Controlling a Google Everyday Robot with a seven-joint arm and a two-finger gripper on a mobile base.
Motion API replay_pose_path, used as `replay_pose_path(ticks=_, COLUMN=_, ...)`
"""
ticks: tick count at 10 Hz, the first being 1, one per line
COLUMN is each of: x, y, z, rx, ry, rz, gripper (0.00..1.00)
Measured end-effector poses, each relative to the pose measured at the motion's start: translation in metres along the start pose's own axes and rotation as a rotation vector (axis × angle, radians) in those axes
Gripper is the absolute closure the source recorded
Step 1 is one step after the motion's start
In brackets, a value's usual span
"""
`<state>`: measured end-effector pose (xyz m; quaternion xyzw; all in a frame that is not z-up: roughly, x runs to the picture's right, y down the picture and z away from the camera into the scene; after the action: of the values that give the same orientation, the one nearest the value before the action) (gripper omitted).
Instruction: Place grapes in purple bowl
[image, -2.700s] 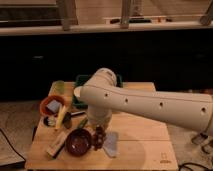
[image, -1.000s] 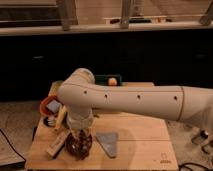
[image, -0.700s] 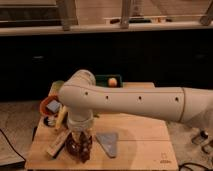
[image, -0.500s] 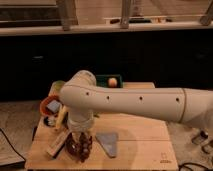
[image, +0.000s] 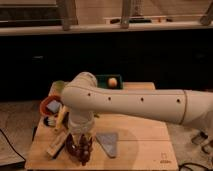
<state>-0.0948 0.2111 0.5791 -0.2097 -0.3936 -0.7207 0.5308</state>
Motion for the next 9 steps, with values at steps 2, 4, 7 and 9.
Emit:
replay_pose_path(ticks=2, x=0.001, y=-0.001, z=0.001, rx=0.001, ry=0.002, rz=-0.011, gripper=1.0)
replay_pose_path(ticks=4, x=0.011, y=-0.018, z=-0.007, rx=-0.016, ry=0.01, rz=-0.042, gripper=1.0)
replay_pose_path(ticks=7, x=0.028, y=-0.03, z=-0.016, rx=-0.042, ry=0.008, rz=-0.078, gripper=1.0)
replay_pose_path(ticks=9, x=0.039, y=-0.03, z=-0.018, rx=-0.046, ry=0.012, rz=-0.088, gripper=1.0)
